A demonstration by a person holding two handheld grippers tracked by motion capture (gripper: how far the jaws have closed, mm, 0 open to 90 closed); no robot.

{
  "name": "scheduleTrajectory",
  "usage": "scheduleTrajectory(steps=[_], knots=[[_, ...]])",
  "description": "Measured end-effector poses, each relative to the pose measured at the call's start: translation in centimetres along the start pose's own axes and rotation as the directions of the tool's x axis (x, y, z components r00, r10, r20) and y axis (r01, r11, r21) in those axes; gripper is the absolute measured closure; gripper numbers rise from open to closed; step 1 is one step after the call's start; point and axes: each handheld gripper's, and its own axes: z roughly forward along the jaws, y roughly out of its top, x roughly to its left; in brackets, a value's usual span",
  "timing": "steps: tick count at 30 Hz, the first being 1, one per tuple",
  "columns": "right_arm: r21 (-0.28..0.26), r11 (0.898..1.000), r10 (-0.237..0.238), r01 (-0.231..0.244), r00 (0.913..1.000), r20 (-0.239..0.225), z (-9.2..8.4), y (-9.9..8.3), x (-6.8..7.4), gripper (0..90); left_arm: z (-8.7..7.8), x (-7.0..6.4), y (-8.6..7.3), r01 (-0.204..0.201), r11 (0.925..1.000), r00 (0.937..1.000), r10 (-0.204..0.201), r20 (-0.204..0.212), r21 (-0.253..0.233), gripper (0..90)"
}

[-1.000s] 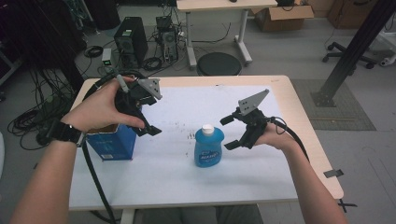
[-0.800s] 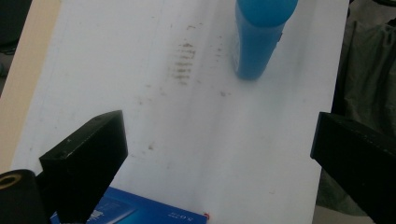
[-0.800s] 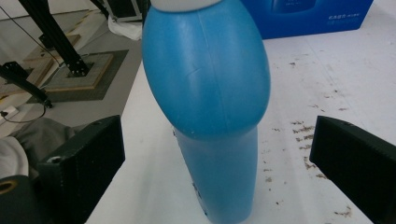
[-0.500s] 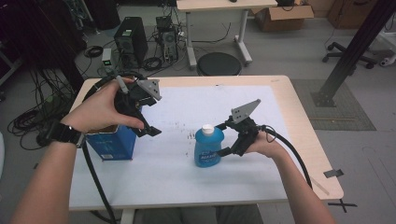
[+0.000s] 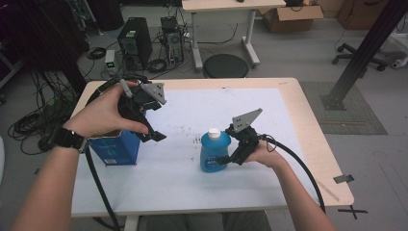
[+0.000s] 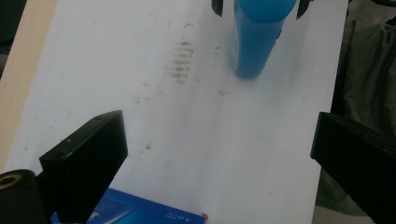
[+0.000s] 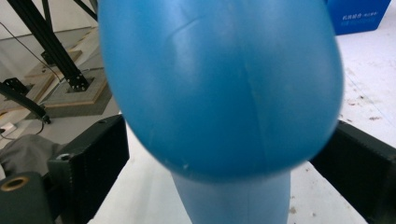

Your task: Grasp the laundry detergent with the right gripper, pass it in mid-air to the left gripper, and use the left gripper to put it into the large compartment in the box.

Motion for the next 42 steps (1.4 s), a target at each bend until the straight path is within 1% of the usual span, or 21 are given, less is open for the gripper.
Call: scheduleTrajectory(steps=[3,13,20,25,31,38,42], knots=[[-0.006,1.0,-0.003,0.003,1.0,-0.002,0.13,-0.04,-0.03,7.1,0.05,0.01,-0.04,0.0,1.0,1.0,0.0,0.003,0.002,4.5],[-0.022,1.0,-0.023,0.022,0.9996,-0.014,0.58,-0.16,-0.19,14.7,0.11,0.07,-0.09,0.001,1.0,1.0,-0.001,0.006,0.002,4.5],[-0.024,0.999,-0.022,0.021,0.9995,-0.022,0.59,-0.16,-0.28,18.0,0.16,0.09,-0.13,0.003,1.0,1.0,-0.003,0.004,0.005,4.5],[-0.025,0.999,-0.025,0.025,0.9993,-0.026,0.62,-0.21,-0.33,22.4,0.15,0.06,-0.12,0.002,1.0,1.0,-0.002,0.004,0.006,4.5],[-0.026,0.999,-0.034,0.033,0.999,-0.028,0.69,-0.19,-0.33,24.3,0.1,0.06,-0.16,0.0,1.0,1.0,0.0,0.004,0.006,4.5],[-0.034,0.999,-0.032,0.031,0.999,-0.032,0.56,-0.3,-0.41,27.5,0.2,-0.05,-0.23,0.004,1.0,1.0,-0.004,0.002,0.006,4.5],[-0.029,0.999,-0.034,0.033,0.9989,-0.033,0.61,-0.34,-0.39,28.8,0.19,-0.04,-0.19,0.001,1.0,1.0,-0.001,0.002,0.006,4.5]])
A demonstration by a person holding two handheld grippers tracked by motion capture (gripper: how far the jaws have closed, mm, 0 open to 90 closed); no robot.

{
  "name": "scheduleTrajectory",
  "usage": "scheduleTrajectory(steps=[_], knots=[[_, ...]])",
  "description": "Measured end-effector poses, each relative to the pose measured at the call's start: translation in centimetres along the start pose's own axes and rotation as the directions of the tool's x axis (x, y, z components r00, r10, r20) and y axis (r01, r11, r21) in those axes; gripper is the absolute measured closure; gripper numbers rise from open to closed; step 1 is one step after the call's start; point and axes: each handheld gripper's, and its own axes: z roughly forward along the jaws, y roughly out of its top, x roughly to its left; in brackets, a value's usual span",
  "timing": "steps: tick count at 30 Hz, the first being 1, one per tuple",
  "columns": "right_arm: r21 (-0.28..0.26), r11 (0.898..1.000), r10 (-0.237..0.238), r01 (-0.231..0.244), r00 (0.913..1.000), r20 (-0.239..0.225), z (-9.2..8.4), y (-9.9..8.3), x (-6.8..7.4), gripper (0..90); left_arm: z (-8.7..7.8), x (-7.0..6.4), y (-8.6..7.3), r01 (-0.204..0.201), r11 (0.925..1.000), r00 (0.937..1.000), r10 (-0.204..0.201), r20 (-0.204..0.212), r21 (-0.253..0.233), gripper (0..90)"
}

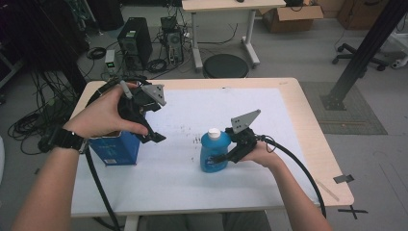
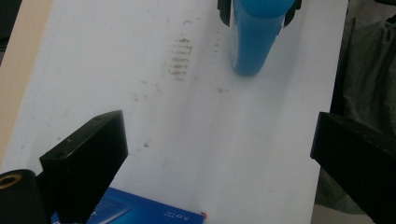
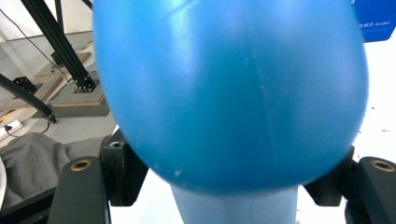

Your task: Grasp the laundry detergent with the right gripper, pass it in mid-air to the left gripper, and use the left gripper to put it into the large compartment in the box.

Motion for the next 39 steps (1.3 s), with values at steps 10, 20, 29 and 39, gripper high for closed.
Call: scheduleTrajectory(steps=[10,20,29,39], knots=[[0.0,1.0,-0.003,0.003,1.0,-0.006,0.1,0.0,0.0,32.2,0.0,0.0,0.0,0.001,1.0,1.0,-0.001,0.001,0.002,4.6],[0.003,1.0,-0.017,0.017,0.9999,0.003,0.0,-0.1,0.0,37.5,0.0,0.1,0.0,0.001,1.0,1.0,-0.001,0.0,0.002,4.6],[0.011,0.999,-0.05,0.05,0.9981,0.036,-0.1,0.2,0.4,41.0,-0.1,0.0,0.1,-0.003,1.0,1.0,0.003,0.004,-0.002,4.6],[-0.01,1.0,-0.029,0.03,0.9982,0.053,-1.6,2.7,1.0,41.5,-0.8,-0.2,0.7,-0.017,0.9998,0.9999,0.017,0.0,-0.009,4.6]])
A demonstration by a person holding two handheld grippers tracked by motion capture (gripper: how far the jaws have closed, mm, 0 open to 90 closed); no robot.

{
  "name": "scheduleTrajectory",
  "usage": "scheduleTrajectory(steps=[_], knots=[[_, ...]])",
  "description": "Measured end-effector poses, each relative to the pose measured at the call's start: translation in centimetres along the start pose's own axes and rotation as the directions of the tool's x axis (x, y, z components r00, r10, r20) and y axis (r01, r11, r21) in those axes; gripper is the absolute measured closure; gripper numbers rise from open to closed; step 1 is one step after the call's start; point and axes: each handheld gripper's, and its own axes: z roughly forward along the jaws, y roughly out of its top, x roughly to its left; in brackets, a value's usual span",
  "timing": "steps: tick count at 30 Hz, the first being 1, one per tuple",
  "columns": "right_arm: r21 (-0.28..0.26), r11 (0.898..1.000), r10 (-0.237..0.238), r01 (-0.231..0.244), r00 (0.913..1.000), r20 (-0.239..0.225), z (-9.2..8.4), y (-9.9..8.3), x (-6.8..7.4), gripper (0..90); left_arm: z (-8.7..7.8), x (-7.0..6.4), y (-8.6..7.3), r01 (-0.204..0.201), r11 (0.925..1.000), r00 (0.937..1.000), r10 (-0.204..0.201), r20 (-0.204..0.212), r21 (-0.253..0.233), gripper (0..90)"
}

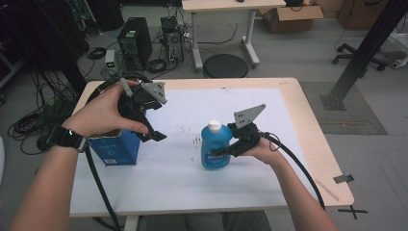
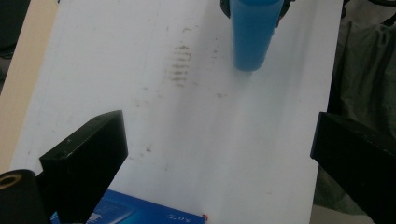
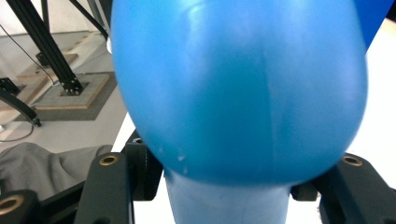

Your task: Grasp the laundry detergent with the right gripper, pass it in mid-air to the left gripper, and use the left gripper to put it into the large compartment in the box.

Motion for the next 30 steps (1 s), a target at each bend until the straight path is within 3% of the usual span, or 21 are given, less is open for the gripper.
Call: scheduleTrajectory(steps=[13,21,30], knots=[[0.065,0.997,-0.052,0.05,0.9983,0.027,-0.3,5.1,0.8,41.5,-1.5,-0.5,1.1,-0.019,0.9998,0.9997,0.019,-0.018,-0.008,4.3],[0.091,0.992,-0.092,0.092,0.9957,0.005,1.1,8.9,1.0,41.6,-2.5,-0.8,1.8,-0.028,0.9994,0.9993,0.028,-0.024,-0.019,4.3],[0.122,0.987,-0.103,0.104,0.9945,-0.019,2.9,10.5,0.9,41.6,-3.0,-1.1,2.4,-0.032,0.9991,0.9992,0.032,-0.023,-0.027,4.2]])
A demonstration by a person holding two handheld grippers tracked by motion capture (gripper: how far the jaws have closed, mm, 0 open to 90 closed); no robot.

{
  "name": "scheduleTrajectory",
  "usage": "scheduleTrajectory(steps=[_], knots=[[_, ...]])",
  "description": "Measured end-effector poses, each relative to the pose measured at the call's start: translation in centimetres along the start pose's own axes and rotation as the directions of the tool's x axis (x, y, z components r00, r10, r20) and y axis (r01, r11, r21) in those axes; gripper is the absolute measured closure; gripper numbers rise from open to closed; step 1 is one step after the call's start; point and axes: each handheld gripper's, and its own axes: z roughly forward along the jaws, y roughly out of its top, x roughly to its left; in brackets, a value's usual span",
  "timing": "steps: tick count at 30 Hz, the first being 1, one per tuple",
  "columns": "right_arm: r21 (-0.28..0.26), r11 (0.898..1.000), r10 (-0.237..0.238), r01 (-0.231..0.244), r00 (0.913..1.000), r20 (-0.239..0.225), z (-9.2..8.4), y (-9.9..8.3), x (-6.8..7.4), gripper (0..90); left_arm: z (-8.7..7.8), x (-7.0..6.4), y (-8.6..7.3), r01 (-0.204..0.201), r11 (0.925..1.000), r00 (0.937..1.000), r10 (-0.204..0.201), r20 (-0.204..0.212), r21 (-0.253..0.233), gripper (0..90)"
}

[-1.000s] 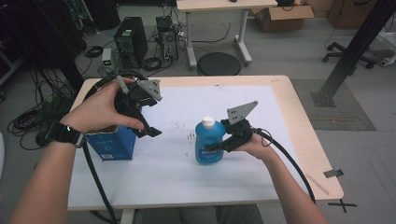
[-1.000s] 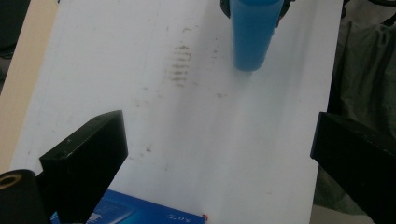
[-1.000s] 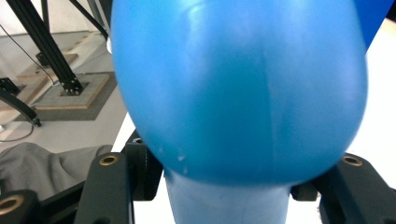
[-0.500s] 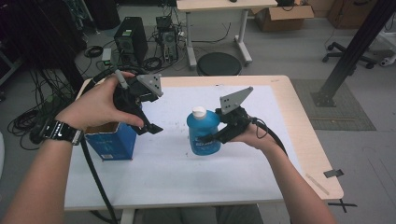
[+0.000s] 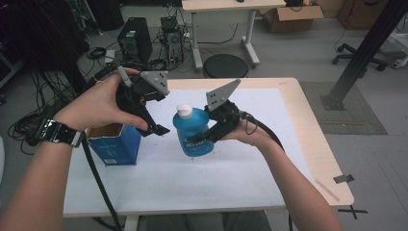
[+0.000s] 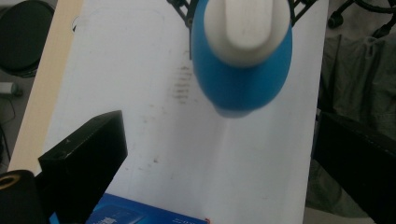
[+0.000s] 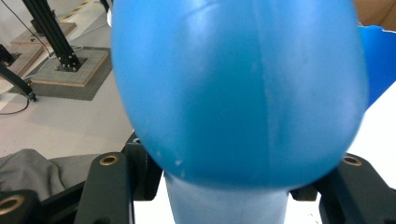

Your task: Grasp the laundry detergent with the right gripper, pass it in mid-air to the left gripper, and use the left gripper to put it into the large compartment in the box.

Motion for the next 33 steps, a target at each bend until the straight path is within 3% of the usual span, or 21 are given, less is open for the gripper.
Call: scheduleTrajectory(steps=[11,21,26,33], knots=[[0.023,1.0,0.004,-0.004,0.9997,-0.024,2.8,1.4,0.0,41.7,0.8,-0.2,0.7,-0.013,0.9992,0.9999,0.013,0.012,0.037,4.2],[0.031,1.0,0.005,-0.005,0.9996,-0.027,3.7,1.7,0.2,41.6,1.7,-0.6,1.2,-0.02,0.9959,0.9997,0.019,0.016,0.088,4.2],[0.031,1.0,0.004,-0.003,0.9998,-0.022,3.9,1.8,0.2,41.7,2.6,-0.8,1.5,-0.034,0.9907,0.9993,0.031,0.02,0.132,5.2],[0.028,1.0,0.002,-0.002,0.9998,-0.021,3.8,1.9,0.4,41.7,3.1,-0.9,1.8,-0.04,0.9883,0.9989,0.036,0.031,0.147,10.4]])
